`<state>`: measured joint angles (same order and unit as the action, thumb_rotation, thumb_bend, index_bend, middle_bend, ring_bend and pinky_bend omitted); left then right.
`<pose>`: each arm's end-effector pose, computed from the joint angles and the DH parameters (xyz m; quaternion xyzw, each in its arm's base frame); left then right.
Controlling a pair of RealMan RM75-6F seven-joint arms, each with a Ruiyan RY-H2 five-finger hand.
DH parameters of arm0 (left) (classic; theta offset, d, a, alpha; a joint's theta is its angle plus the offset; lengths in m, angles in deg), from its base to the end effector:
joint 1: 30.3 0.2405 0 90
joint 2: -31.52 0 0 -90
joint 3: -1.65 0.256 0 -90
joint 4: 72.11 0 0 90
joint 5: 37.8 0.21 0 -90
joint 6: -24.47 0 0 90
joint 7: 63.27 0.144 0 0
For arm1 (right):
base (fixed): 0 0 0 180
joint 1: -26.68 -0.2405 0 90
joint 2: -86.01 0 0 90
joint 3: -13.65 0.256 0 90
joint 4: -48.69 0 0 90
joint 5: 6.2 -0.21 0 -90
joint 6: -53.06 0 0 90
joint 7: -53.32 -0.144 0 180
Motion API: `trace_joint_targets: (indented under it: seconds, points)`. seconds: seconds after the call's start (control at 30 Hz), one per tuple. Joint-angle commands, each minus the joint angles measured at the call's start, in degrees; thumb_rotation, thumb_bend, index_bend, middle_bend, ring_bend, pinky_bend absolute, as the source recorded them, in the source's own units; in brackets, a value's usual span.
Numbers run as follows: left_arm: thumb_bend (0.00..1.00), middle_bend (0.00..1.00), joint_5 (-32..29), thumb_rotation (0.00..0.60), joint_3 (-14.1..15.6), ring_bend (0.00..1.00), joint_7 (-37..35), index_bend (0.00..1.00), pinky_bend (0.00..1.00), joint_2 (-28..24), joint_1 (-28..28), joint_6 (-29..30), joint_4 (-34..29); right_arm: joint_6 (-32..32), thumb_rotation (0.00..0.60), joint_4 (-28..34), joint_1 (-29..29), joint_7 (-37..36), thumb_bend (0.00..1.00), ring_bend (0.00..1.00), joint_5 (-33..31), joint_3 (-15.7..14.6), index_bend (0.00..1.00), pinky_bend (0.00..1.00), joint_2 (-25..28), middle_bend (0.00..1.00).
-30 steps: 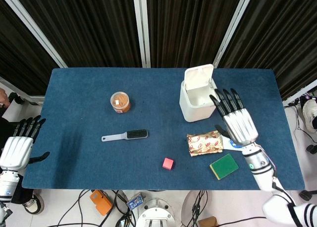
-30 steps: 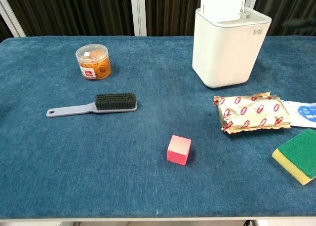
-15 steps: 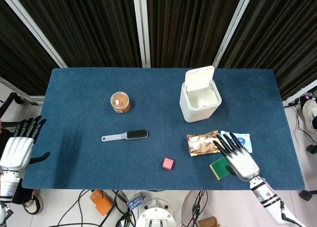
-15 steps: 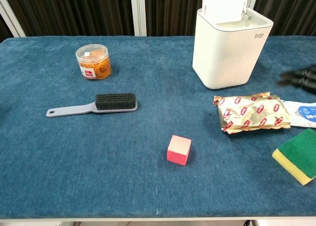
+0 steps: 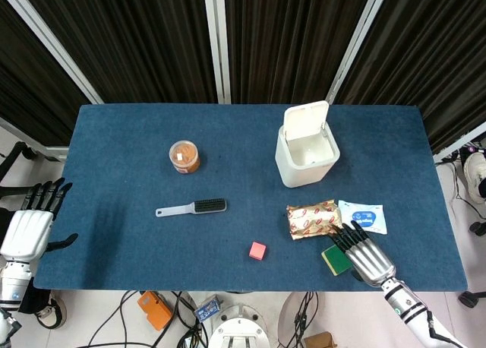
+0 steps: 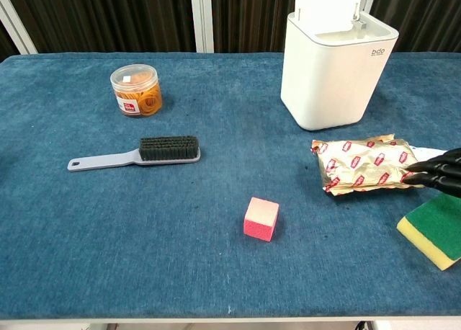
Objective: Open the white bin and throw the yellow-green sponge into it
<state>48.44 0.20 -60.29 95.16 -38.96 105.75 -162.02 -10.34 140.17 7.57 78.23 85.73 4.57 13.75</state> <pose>-0.3132 0.1973 0.1540 -0.6423 -0.3601 -0.3519 0.5778 -0.2765 -0.1845 0.0377 0.8417 -0.2742 0.2150 0.4125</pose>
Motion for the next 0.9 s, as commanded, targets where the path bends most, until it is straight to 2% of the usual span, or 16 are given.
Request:
trace_joint_targets:
  seconds: [0.03,0.13,0.2,0.3,0.37,0.5,0.63,0.73,0.8,0.9]
  points:
    - [0.09,0.0,-0.03,0.6,-0.04,0.0,-0.17,0.0,0.0,-0.06,0.02,0.04,0.02,1.4,0.6,-0.85,-0.58,0.09,0.36,0.05,-1.01,0.58,0.17,0.0,-0.98,0.2]
    - [0.09,0.0,0.02,0.6,-0.08,0.0,-0.55,0.0,0.0,-0.18,0.05,0.17,0.1,1.39,0.6,-1.34,-0.48,0.26,0.36,0.19,-1.55,1.1,0.37,0.03,-1.49,0.34]
    - [0.09,0.0,0.15,0.6,-0.07,0.0,-0.76,0.0,0.0,-0.21,0.06,0.25,0.18,0.12,0.6,-2.09,-0.15,0.19,0.37,0.3,-0.93,1.47,0.5,0.11,-2.05,0.44]
    - [0.09,0.0,0.37,0.6,-0.01,0.0,-0.96,0.0,0.0,-0.23,0.11,0.42,0.24,-2.03,0.6,-3.27,0.56,-0.37,0.37,0.39,0.34,1.63,0.63,0.23,-2.78,0.53]
    - [0.09,0.0,0.44,0.6,-0.01,0.0,-1.0,0.0,0.0,-0.19,0.15,0.54,0.3,-2.3,0.6,-3.53,0.82,-0.13,0.38,0.41,0.5,1.56,0.68,0.26,-2.8,0.57]
    - [0.09,0.0,0.55,0.6,0.02,0.0,-0.95,0.0,0.0,-0.13,0.2,0.67,0.33,-4.35,0.6,-3.36,1.29,-0.22,0.38,0.45,1.25,2.27,0.71,0.26,-2.7,0.59]
    - [0.09,0.0,0.42,0.6,0.01,0.0,-0.77,0.0,0.0,-0.07,0.12,0.46,0.34,-9.48,0.6,-1.01,1.63,-1.8,0.38,0.46,3.2,4.54,0.71,0.26,-1.25,0.6]
    - [0.09,0.0,0.2,0.6,-0.07,0.0,-0.58,0.0,0.0,-0.02,-0.06,0.06,0.29,-12.43,0.6,3.1,0.63,-2.69,0.38,0.46,3.64,8.06,0.71,0.26,0.83,0.6]
    - [0.09,0.0,0.03,0.6,-0.1,0.0,-0.44,0.0,0.0,0.02,-0.17,-0.2,0.25,-12.73,0.6,6.89,-1.13,-2.66,0.38,0.46,2.22,11.85,0.7,0.27,2.47,0.6]
    - [0.09,0.0,-0.17,0.6,-0.14,0.0,-0.14,0.0,0.0,0.06,-0.23,-0.36,0.16,-10.76,0.6,11.9,-4.92,-0.86,0.38,0.46,-3.39,19.01,0.69,0.27,3.99,0.6]
